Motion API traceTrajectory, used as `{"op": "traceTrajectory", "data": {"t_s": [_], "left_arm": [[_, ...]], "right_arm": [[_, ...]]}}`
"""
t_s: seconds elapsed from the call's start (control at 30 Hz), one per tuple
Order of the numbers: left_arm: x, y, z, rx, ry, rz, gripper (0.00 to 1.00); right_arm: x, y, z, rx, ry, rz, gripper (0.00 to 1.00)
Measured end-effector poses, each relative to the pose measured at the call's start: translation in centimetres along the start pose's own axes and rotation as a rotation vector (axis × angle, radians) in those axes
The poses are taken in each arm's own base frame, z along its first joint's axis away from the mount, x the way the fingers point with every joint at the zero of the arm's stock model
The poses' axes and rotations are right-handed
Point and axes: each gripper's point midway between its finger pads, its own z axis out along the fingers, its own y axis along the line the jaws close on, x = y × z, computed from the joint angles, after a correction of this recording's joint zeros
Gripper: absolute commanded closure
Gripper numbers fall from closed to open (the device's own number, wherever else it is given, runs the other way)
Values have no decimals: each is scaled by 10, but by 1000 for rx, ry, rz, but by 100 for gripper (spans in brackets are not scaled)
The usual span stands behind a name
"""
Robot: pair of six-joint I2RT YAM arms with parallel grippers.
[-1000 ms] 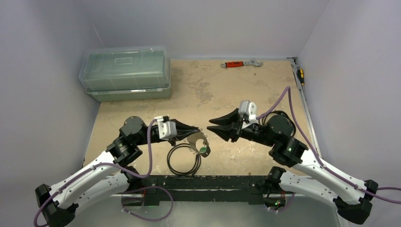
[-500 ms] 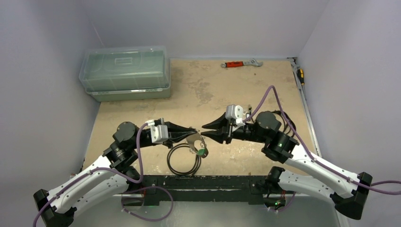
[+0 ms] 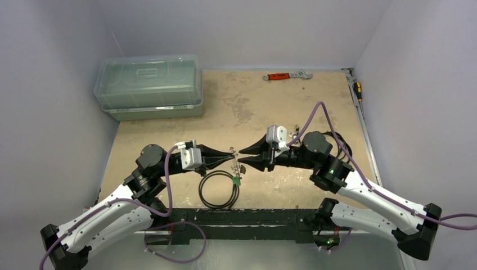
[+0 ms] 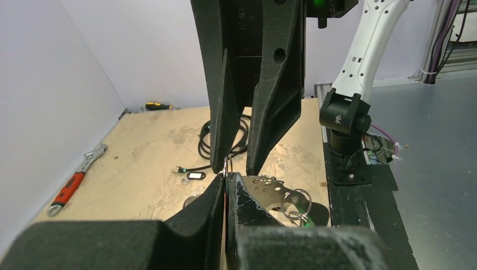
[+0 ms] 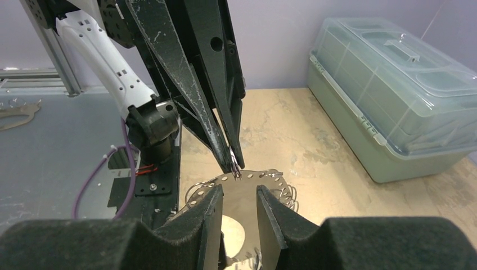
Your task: Put the keys on the keyring
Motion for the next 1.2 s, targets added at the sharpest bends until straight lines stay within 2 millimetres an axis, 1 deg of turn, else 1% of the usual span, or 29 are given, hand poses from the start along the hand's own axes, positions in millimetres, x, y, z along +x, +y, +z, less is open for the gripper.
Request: {"op": "traceTrajectory", "data": {"t_s": [0.2, 0.43, 0.53, 0.6, 0.7, 0.83, 0.87, 1.03, 1.13, 1.17, 1.2], "left_arm": [[4, 0, 1, 2, 10, -8, 100], [8, 0, 2, 3, 20, -17, 100], [10, 0, 3, 5, 23, -27, 100], [11, 0, 3, 4, 25, -35, 100], [13, 0, 3, 2, 29, -40, 100], [12, 0, 2, 2, 26, -43, 100], [11, -1, 3, 3, 23, -42, 100], [9, -1, 2, 4, 18, -39, 100], [8, -1, 2, 6, 16, -37, 100], [8, -1, 2, 6, 15, -37, 100], [9, -1, 2, 5, 16, -37, 100]], "right_arm": [[-2, 2, 0, -10, -7, -5, 69], [-6, 1, 2, -13, -19, -18, 74], [-7, 0, 4, -14, -21, -20, 79], [-6, -1, 5, -15, -18, -20, 80], [-4, -1, 6, -15, -13, -18, 86], [-4, -1, 6, -14, -12, -22, 90], [-4, -2, 6, -14, -12, -22, 89], [-2, -3, 7, -12, -8, -26, 80], [-3, -3, 8, -10, -9, -29, 81], [-3, -3, 8, -10, -9, -29, 84], [-2, -4, 9, -10, -10, -29, 89]]}}
